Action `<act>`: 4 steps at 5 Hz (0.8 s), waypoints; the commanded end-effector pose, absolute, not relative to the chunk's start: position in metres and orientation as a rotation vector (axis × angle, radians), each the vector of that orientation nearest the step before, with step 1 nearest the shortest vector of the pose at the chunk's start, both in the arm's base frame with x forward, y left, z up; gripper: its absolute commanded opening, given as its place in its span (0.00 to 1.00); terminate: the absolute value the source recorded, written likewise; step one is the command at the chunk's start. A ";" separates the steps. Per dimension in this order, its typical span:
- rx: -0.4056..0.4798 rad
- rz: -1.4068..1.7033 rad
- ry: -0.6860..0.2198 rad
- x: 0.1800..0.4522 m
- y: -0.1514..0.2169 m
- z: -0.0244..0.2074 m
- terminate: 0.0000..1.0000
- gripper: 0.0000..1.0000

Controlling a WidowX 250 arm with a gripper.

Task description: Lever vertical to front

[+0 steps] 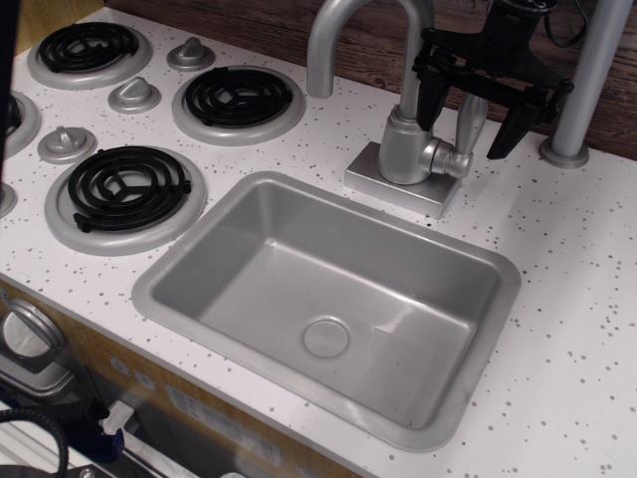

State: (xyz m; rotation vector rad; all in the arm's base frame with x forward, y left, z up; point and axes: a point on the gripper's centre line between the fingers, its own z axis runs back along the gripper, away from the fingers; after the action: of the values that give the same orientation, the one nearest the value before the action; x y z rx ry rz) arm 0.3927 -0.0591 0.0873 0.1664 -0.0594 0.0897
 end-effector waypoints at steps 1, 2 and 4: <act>0.166 0.090 -0.059 0.393 -0.059 0.087 0.00 1.00; 0.183 0.100 -0.155 0.403 -0.058 0.094 0.00 1.00; 0.247 0.061 -0.278 0.420 -0.064 0.107 0.00 1.00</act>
State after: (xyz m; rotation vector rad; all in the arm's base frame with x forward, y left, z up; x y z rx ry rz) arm 0.4191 -0.0619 0.0847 0.2681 -0.2171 0.0467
